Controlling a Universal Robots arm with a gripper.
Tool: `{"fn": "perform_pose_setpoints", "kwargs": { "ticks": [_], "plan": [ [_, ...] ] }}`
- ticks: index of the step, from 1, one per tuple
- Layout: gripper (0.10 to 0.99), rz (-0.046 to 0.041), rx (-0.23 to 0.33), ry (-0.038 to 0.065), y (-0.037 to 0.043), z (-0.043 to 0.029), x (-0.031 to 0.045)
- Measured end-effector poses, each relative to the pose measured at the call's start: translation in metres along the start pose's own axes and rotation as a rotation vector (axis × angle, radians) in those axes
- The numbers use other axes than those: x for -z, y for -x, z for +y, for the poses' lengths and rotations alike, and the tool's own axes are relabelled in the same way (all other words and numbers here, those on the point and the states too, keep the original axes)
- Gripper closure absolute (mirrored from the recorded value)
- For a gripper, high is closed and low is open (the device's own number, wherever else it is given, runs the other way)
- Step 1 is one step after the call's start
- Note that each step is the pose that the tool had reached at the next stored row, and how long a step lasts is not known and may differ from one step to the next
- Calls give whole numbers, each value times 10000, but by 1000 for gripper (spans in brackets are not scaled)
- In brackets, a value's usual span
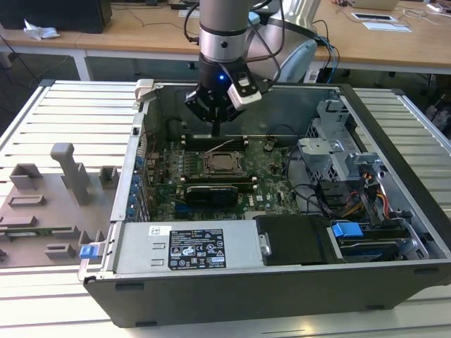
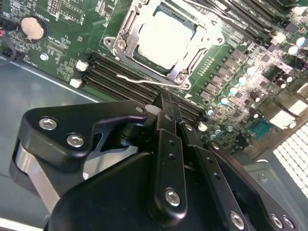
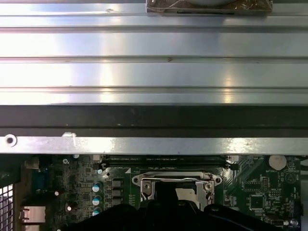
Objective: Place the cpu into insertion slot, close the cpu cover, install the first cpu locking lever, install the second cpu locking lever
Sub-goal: 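Install the first cpu locking lever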
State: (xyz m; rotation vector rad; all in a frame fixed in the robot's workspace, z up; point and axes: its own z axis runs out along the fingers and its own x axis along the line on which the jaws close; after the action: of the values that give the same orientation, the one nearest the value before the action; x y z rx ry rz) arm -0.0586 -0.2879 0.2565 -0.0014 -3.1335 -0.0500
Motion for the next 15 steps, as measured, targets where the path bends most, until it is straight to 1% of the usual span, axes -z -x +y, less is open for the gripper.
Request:
{"fn": "perform_pose_setpoints", "kwargs": {
  "ticks": [3, 5, 7, 8, 10, 11, 13, 15],
  "plan": [
    [980, 4, 1, 17, 1, -5, -62],
    [980, 4, 2, 18, 2, -8, -143],
    [980, 4, 2, 17, 2, -10, -184],
    [980, 4, 2, 17, 2, -9, -221],
    [980, 4, 2, 17, 3, 10, -289],
    [980, 4, 4, 18, 3, 21, -311],
    [980, 5, 12, 17, 4, 49, -346],
    [980, 5, 14, 18, 18, 71, -362]
  ]
}}
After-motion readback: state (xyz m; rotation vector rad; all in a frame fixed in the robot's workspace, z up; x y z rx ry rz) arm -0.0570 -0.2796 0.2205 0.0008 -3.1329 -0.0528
